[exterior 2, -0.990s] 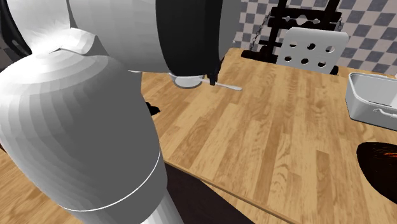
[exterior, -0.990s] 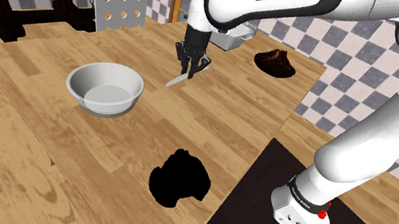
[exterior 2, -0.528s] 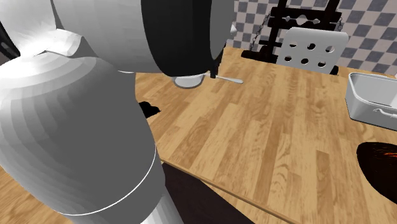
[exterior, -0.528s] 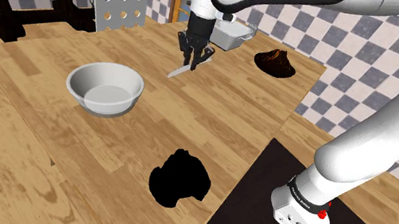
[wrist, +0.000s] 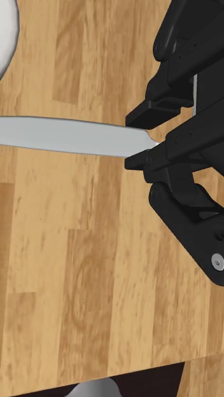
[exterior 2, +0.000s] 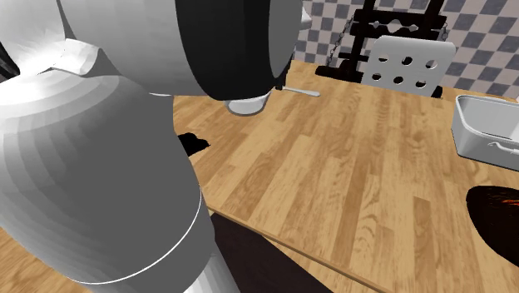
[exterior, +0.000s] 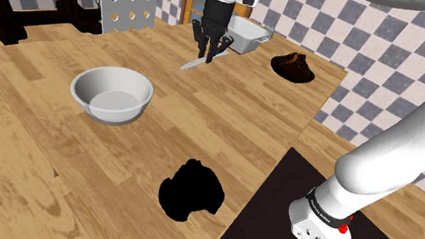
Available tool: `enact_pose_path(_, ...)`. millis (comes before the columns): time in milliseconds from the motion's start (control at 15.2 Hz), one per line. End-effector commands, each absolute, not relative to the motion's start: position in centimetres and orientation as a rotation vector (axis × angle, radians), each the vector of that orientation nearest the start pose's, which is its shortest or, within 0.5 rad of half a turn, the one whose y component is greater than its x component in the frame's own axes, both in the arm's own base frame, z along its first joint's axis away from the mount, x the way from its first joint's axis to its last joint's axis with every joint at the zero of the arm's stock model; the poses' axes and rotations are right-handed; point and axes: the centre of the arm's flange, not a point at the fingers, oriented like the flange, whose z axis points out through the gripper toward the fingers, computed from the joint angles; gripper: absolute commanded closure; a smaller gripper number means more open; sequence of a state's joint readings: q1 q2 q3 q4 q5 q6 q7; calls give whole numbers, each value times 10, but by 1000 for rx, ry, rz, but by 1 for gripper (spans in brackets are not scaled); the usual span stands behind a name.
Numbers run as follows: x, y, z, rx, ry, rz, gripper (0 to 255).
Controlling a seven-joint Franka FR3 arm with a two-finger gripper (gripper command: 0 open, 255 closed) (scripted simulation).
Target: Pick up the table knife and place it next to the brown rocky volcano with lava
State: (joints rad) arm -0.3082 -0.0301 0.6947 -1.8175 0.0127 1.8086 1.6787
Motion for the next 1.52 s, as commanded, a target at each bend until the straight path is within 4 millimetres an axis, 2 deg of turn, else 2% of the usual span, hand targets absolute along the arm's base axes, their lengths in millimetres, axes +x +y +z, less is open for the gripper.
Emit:
enact_pose_path(0,515,214,551,-2499,1890,-20,255)
enact_pose_path(132,515,214,561,-2499,1890,-20,255)
enact_pose_path(1452,450,-42,561,-2499,1890,-20,255)
